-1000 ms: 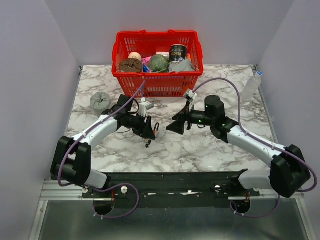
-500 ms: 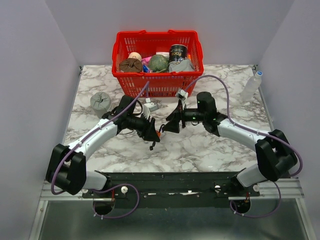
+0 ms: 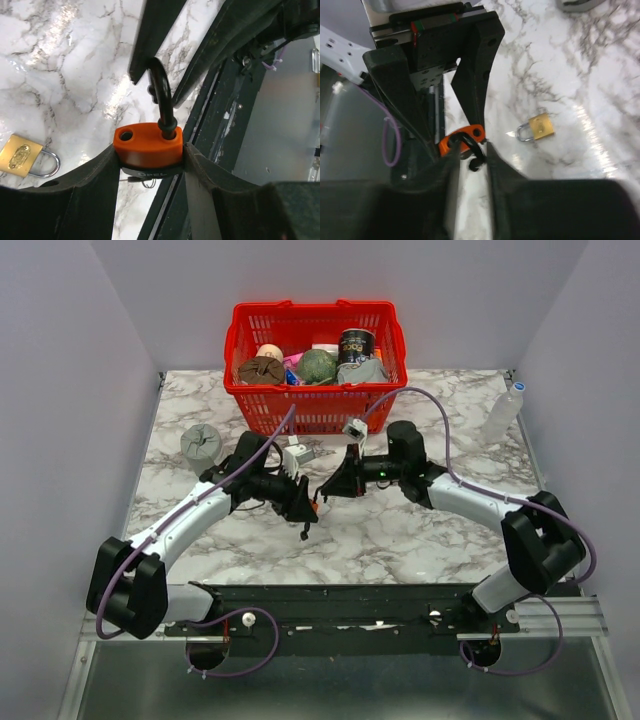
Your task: Unlock with the key
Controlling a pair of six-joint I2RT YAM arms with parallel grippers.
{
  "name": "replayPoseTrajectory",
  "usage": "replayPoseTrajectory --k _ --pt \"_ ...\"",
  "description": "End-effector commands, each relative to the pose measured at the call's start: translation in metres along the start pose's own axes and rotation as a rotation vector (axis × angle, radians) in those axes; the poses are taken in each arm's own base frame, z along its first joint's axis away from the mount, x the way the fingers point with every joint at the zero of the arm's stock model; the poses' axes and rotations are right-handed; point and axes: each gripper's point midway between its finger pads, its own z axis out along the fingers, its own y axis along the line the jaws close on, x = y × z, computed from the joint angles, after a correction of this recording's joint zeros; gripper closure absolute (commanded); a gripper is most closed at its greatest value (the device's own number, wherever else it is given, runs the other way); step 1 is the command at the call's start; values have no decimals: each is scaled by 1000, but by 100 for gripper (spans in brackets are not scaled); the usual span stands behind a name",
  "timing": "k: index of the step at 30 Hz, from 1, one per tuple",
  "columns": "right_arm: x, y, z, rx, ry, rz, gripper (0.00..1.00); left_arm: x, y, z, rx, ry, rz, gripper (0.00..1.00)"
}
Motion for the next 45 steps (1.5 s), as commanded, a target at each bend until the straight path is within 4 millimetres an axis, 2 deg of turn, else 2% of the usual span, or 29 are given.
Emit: replayPoseTrajectory --k 1,2,3,5,8,12,13,19,23,28,29,31,32,36,38,40,41,45 --pt "-9 -3 9 -10 -2 -14 85 -7 21 -5 -152 -27 35 100" --pt "-8 -10 14 20 7 -3 89 -7 28 -7 -190 -22 24 100" --pt "-6 -14 17 39 13 0 95 -5 42 -11 -281 -17 2 100" --pt "-8 -23 25 86 28 5 99 -7 51 -15 -350 -26 -60 100" --pt "2 -39 40 133 63 53 99 -8 60 -21 -432 -43 -104 100" --pt "-6 -58 60 201 57 117 99 11 86 -45 -646 17 -150 100" --pt "-2 -64 65 211 64 134 99 16 92 -50 -687 29 -164 100" --pt "-2 -87 91 281 56 230 99 31 108 -63 -728 24 -289 100" --pt "5 -114 106 334 77 256 99 34 124 -67 -739 34 -340 100" --pt "11 -137 113 396 88 269 99 31 139 -61 -740 81 -350 100" --pt "13 -140 114 404 90 277 99 36 147 -57 -747 119 -358 100" --pt "17 -149 116 431 89 294 99 33 158 -59 -776 142 -365 100" --pt "19 -151 116 446 88 299 99 40 167 -55 -783 185 -380 100" --pt "24 -166 114 518 82 308 95 35 185 -53 -812 224 -388 100" --pt "26 -172 113 542 86 311 92 40 193 -49 -815 252 -403 100" --pt "27 -179 113 578 82 323 91 35 199 -48 -826 260 -403 100" --pt "29 -182 114 582 84 325 92 40 204 -47 -836 281 -413 100" --pt "32 -188 115 606 84 337 92 36 216 -49 -880 291 -410 100"
